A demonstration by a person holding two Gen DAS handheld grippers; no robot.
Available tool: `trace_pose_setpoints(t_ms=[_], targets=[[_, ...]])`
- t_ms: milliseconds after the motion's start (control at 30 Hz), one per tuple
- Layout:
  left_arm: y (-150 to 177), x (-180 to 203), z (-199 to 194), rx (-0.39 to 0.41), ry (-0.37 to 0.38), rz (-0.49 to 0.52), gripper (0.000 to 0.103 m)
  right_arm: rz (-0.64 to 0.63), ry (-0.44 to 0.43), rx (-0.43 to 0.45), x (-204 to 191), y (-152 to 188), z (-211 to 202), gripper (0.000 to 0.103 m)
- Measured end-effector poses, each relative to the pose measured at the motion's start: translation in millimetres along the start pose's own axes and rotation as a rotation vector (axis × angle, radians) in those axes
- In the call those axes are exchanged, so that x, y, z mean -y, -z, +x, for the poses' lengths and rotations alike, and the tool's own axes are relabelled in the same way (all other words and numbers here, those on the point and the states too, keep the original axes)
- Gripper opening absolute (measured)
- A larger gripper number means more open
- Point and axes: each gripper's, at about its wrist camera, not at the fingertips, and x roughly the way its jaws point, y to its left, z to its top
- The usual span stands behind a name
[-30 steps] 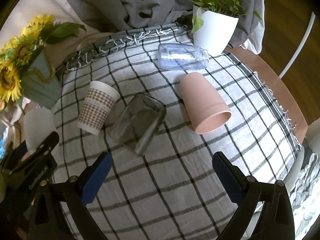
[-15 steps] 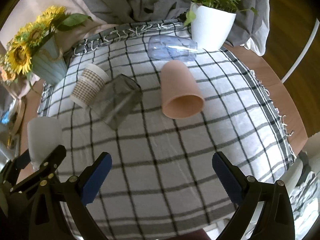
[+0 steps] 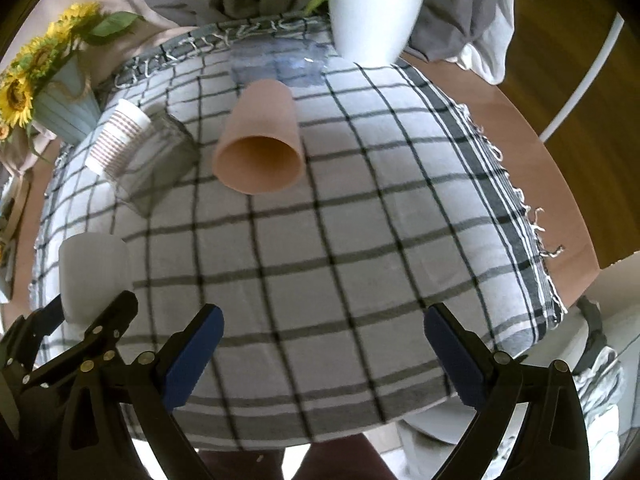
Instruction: Flip cup upside down
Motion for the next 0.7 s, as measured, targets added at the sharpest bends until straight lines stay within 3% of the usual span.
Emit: trace_pose_setpoints(t_ms=[500,700], targets=[[9,17,16,-0.022,-0.025,0.016,0.074,-0.02,-0.011,-0.052,23,13,18,0.101],[9,12,-4,0.017,-0.027,0.009,0.09,-0.015,-0.005,-0.036,22,14,4,0.101]])
